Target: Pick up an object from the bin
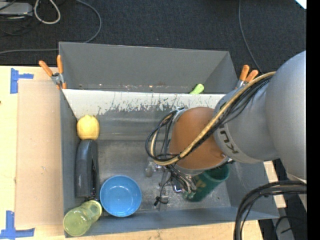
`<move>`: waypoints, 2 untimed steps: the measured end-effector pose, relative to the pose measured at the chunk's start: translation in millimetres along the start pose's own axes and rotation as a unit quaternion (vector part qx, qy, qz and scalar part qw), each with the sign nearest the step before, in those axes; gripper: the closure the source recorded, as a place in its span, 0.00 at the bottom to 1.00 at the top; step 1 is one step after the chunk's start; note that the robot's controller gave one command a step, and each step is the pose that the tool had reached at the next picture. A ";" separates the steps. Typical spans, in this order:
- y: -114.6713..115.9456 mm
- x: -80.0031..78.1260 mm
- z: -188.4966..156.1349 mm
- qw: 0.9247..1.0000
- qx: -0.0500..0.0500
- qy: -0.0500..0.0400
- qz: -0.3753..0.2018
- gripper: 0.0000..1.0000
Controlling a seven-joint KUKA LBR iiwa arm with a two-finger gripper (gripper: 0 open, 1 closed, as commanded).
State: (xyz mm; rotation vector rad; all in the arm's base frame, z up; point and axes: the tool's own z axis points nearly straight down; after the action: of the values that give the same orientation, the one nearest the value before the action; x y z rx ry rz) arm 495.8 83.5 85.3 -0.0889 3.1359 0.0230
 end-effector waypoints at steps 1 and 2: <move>-16.7 -4.8 -22.5 1.000 0.006 0.005 0.002 0.00; -5.9 18.8 -49.2 0.998 0.005 0.007 -0.067 1.00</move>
Offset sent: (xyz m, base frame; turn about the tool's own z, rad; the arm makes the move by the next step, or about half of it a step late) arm -0.0181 -0.0078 0.0499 -0.1347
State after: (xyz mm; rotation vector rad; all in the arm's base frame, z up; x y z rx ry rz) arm 477.2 75.8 134.3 -0.3005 3.1357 0.0077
